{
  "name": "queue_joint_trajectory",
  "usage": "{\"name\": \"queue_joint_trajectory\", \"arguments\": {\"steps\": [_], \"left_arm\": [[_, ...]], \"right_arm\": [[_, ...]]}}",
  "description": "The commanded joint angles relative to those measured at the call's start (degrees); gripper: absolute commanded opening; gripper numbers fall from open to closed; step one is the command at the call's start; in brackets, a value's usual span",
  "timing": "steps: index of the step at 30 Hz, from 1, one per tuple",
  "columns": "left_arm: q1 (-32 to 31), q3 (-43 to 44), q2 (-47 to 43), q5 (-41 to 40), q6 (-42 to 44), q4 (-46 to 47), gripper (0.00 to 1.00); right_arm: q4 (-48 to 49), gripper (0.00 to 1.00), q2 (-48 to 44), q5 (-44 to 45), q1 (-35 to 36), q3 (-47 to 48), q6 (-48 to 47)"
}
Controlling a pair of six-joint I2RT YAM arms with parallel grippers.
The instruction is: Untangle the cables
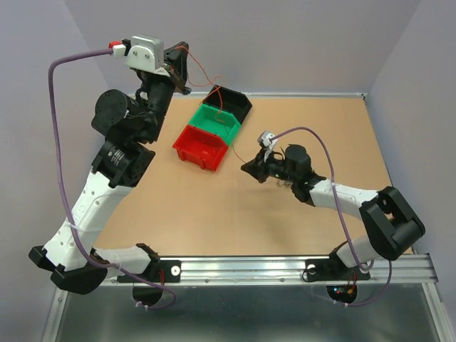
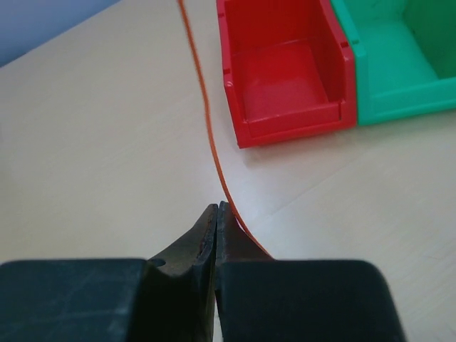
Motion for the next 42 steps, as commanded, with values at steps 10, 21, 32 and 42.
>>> {"name": "queue_joint_trajectory", "arguments": {"steps": [10,21,32,42], "left_arm": [[1.7,-18.8,-2.9,4.3,0.0,5.3,0.0],[11.5,-22.4,-9.6,4.9,-1.9,6.3,0.0],[14.3,-20.8,-18.8,1.0,0.7,2.5,0.0],[14.3,-17.3,-20.4,0.1,1.2,-0.1,0.0]], "right_arm": [[-10.0,0.01,-10.8,2.7,1.8,22.3,7.4],[-10.6,0.91,-6.9,-0.6,1.9,16.6,-2.2],[-16.7,0.92,1.8,-0.8,1.9,15.5,-12.8],[-18.4,0.88,6.7,-8.1,1.8,16.6,-14.9]]}}
